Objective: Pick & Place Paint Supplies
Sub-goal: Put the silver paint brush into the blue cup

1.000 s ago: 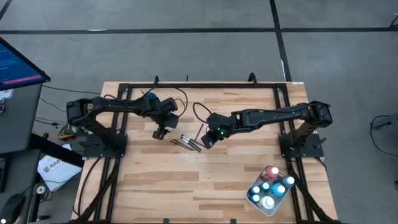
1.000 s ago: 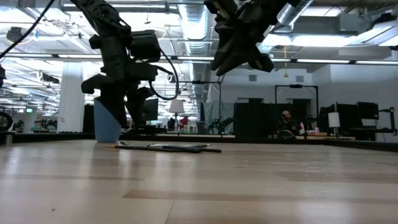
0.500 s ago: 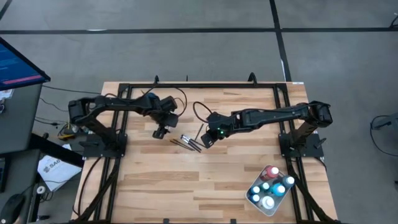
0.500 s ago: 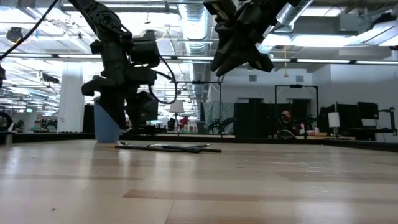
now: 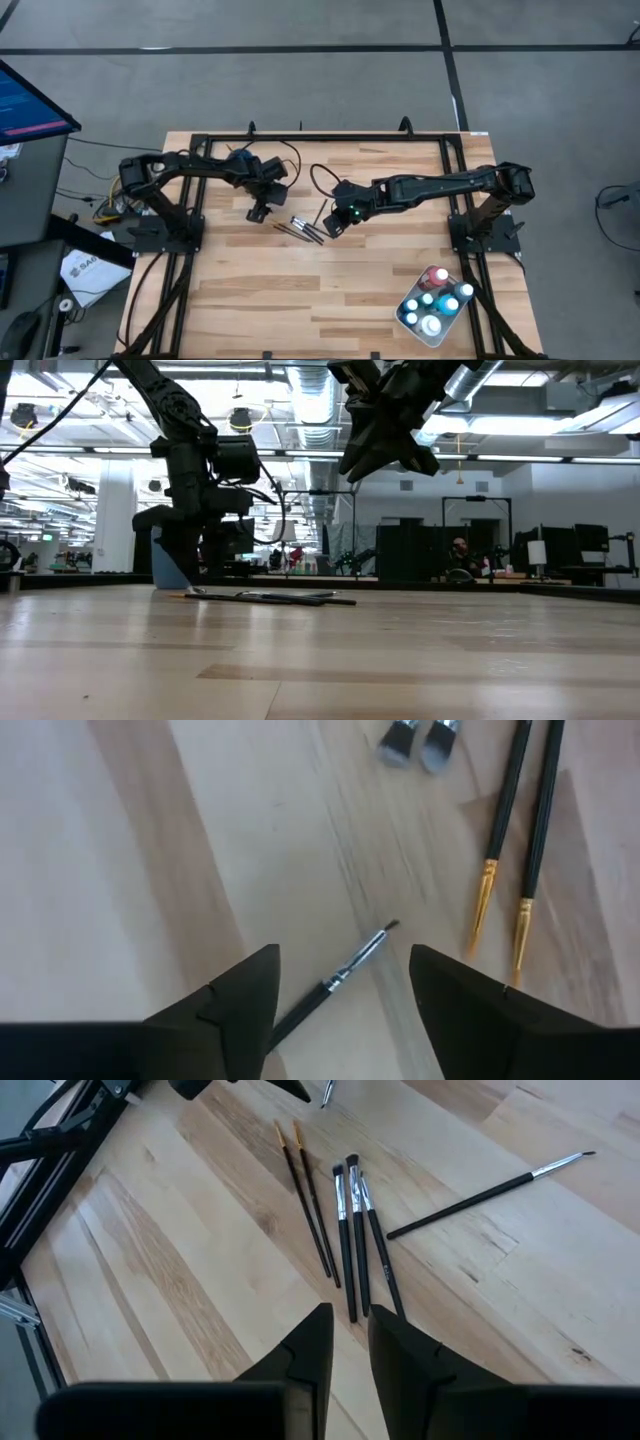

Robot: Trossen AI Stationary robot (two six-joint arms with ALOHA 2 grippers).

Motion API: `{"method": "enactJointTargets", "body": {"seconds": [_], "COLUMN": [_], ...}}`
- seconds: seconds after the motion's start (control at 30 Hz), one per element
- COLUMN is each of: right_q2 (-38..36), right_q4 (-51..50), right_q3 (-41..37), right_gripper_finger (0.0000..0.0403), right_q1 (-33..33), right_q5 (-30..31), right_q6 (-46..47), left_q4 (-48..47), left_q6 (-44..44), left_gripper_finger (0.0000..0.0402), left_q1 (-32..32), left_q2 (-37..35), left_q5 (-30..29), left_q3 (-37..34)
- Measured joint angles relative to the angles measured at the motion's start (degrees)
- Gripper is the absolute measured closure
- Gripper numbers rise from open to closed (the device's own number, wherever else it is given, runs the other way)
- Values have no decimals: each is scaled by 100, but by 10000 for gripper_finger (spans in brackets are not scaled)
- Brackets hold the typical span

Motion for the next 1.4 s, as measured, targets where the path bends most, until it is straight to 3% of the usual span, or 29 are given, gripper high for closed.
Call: {"method": "enactJointTargets", "body": {"seconds": [0.33,0.63,0.93,1.17,1.4], "right_q2": [0,0,0,0,0], "right_q4": [2,2,2,7,61], "right_q3": [0,-2,-2,-2,-2], "right_gripper_finger": [342,342,342,342,342], "right_q1": [15,22,43,44,44], "right_q5": [30,140,153,153,153], "right_q6": [7,17,20,71,118], "left_q4": [227,494,490,368,1205], "left_q6": [-122,-141,-966,-1658,-2876], "left_gripper_finger": [250,391,400,401,401], "left_q1": [-18,-24,-46,-48,-3], "left_q2": [166,129,-264,-1296,-2592], "left_q5": [-128,-16,84,312,505], "left_q3": [-233,-559,-617,-621,-609]}}
